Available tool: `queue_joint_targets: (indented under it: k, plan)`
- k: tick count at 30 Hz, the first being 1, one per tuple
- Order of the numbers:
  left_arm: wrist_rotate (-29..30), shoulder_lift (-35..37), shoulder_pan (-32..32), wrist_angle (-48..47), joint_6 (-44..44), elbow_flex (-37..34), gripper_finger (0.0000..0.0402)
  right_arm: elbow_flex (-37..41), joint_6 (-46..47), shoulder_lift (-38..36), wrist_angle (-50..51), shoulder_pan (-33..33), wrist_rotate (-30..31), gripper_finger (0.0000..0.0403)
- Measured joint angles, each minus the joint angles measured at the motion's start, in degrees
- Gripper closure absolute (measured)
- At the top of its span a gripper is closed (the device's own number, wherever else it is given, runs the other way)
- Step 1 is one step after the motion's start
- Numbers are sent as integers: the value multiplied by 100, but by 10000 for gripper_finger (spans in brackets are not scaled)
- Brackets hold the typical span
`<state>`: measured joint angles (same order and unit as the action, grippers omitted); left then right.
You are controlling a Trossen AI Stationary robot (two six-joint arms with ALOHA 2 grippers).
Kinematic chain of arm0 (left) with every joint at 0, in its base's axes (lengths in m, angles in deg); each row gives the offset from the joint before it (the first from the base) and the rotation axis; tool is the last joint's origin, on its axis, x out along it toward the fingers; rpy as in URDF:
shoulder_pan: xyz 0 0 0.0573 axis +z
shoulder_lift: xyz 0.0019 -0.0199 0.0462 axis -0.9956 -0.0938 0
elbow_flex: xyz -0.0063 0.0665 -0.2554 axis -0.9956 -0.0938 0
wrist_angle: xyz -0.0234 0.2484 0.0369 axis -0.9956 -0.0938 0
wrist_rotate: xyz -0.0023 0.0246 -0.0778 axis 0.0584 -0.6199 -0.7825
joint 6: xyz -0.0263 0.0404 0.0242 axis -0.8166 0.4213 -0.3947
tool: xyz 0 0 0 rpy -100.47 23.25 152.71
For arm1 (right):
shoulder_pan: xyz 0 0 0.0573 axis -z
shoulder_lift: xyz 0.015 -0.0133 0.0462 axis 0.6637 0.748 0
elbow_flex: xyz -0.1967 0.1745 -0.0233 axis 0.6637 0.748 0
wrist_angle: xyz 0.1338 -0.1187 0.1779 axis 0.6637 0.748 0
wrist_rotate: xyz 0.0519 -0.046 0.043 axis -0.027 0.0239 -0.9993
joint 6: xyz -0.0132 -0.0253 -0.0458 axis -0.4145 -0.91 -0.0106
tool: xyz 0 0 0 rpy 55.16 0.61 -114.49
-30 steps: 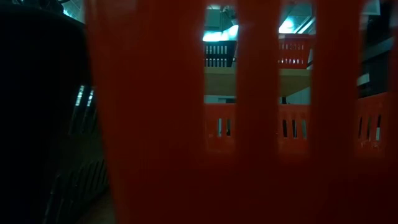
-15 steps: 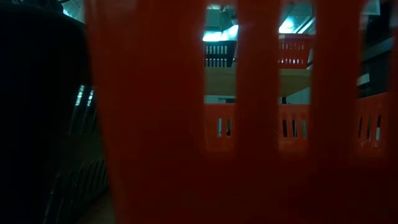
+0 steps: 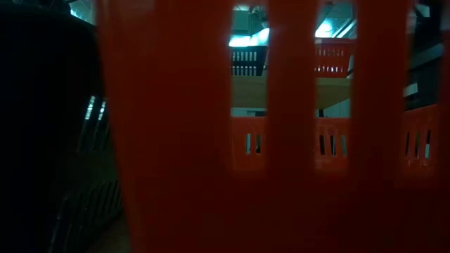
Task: Stack baskets on shelf by color
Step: Stack the top black bin on top of the black bin on the shelf
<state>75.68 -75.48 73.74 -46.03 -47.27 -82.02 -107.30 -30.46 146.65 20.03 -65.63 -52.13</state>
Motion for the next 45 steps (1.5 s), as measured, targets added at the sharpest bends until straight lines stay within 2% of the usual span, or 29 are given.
queue_joint_targets:
  k: [6, 25, 29, 32, 38, 45]
  plan:
    - [0, 0, 0, -3, 0, -1, 351, -7, -24, 171, -24, 181, 194, 234]
    - [0, 0, 0, -3, 0, -2, 351, 24, 157, 389, 284, 109, 507, 238]
    - [1, 0, 0, -2, 0, -1, 351, 67, 222, 389, 277, 94, 184, 264]
    - [1, 0, 0, -2, 0, -1, 351, 127, 295, 389, 330, 98, 156, 294]
    - [0, 0, 0, -2, 0, 0, 351, 127, 291, 389, 376, 86, -75, 384]
    - [0, 0, 0, -2, 0, -1, 351, -20, 284, 389, 472, 7, 111, 397]
